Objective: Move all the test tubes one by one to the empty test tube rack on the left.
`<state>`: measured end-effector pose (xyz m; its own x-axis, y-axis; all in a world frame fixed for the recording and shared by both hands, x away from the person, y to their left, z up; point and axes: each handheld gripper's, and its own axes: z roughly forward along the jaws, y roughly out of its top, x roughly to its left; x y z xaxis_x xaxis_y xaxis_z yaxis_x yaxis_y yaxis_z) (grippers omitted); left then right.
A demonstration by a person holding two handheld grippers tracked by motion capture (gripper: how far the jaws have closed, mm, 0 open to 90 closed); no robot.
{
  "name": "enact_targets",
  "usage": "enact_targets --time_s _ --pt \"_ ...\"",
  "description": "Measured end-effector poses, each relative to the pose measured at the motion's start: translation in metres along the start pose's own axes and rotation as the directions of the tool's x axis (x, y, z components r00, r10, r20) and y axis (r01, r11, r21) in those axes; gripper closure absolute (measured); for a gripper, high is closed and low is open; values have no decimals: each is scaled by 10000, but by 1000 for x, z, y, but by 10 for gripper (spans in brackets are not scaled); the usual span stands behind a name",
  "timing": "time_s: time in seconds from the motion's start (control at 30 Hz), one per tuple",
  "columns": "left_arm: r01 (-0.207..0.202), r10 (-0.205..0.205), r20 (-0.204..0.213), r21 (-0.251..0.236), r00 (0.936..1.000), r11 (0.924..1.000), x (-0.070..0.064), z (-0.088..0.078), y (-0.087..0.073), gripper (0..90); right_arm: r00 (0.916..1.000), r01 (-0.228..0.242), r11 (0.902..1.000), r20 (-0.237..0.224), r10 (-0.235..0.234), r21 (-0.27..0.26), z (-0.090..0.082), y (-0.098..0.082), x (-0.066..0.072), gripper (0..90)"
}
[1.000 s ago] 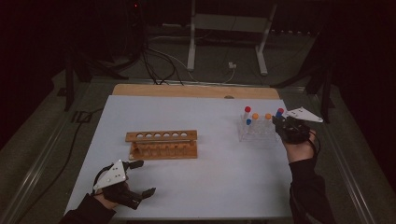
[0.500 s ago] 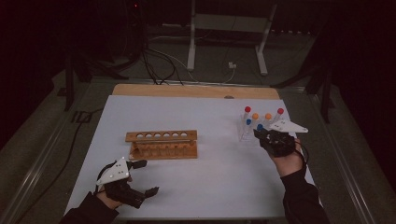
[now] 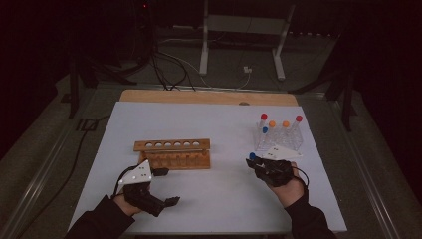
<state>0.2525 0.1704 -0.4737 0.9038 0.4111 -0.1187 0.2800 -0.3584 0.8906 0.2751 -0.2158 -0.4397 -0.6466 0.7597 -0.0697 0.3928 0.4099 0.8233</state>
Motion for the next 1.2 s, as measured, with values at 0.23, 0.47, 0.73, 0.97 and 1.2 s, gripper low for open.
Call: enact_targets --time_s 0.23,0.47,0.73,0.97,1.2 --pt "-222 224 199 -88 9996 9997 -1 10 18 15 9968 420 9991 -691 -413 94 8 2 21 765" --pt "-458 467 369 -258 9982 9986 -3 19 37 21 9892 751 9971 -1274 -728 133 15 3 39 765" --pt "-670 706 714 -527 9949 9964 -9 33 60 34 9801 963 9952 -1755 -923 144 18 5 52 765" --pt "-930 985 994 -591 9902 9939 -13 50 77 64 9757 1027 9946 -1957 -982 128 18 5 59 765" --pt "-1155 1222 1093 -656 9865 9911 -19 65 86 177 9735 1026 9947 -2067 -983 103 18 6 60 764"
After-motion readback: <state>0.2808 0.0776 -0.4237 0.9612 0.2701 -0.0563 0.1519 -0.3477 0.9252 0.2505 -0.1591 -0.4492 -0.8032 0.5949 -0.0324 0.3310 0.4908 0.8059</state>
